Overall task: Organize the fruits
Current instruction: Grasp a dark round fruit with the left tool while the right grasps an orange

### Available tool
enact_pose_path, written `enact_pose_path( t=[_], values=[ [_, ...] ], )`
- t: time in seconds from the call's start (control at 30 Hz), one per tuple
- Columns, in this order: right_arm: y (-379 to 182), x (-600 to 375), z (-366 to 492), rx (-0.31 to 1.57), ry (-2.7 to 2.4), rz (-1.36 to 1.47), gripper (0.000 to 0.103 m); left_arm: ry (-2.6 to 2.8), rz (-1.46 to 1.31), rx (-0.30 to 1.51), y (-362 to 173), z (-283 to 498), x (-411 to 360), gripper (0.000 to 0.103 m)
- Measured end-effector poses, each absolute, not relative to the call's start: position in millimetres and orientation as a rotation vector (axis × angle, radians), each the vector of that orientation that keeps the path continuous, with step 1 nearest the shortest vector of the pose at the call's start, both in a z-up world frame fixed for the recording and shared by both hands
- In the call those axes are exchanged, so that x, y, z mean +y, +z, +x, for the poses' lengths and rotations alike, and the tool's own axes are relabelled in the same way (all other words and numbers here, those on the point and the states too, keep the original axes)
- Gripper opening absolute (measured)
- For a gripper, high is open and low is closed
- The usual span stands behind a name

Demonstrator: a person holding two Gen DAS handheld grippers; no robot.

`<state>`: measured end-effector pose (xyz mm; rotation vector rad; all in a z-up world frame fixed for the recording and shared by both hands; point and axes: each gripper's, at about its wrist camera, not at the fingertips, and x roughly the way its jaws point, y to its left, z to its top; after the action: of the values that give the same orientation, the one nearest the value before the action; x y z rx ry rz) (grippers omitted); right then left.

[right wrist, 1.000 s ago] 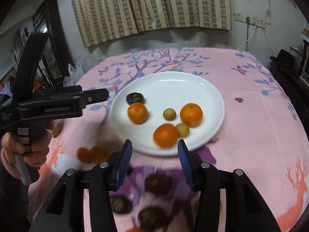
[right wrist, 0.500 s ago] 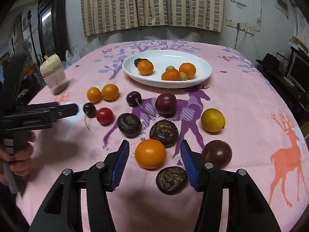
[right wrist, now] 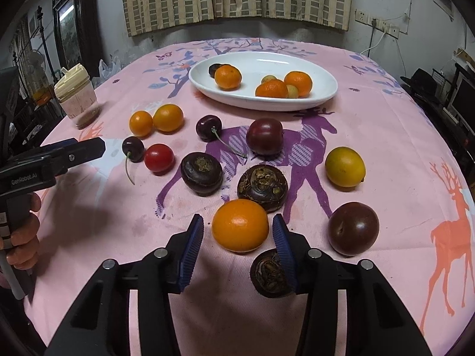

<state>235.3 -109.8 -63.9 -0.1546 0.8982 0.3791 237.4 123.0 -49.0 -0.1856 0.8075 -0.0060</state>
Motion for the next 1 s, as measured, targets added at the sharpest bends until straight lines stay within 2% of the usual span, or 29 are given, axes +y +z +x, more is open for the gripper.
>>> enact_pose_path(
  t=[0.13,0.3,0.43,0.63,0.67,0.8,0.83,0.9,1.0],
  values=[
    [-66,-109,237,0.909,0.372,-0.160,0.040,-0.008,-0.184,0.808,-49,237,122,0.098],
    [-61,-118,234,0.878,0.386,-0.111,0.039,-0.007,-0.182,0.810,-49,237,122,0.098],
    [-50,-147,230,0.805,0.407,0.037,0.039,-0.014,-0.169,0.821,-51,238,119,0.098],
    [-50,-168,233,0.801,0.419,0.138,0.040,-0.204,-0.054,0.786,-44,233,79,0.097],
    [-50,-169,232,0.798,0.421,0.142,0.040,-0.237,-0.032,0.784,-43,233,70,0.095],
    [-48,-171,228,0.780,0.425,0.134,0.040,-0.342,0.077,0.798,-43,242,29,0.075],
    [-48,-172,227,0.777,0.426,0.134,0.040,-0.351,0.105,0.805,-44,247,18,0.074],
    [-47,-174,226,0.772,0.432,0.141,0.040,-0.361,0.142,0.824,-48,258,4,0.060],
    [-47,-177,225,0.770,0.443,0.159,0.040,-0.368,0.164,0.852,-55,270,-7,0.057]
  ],
)
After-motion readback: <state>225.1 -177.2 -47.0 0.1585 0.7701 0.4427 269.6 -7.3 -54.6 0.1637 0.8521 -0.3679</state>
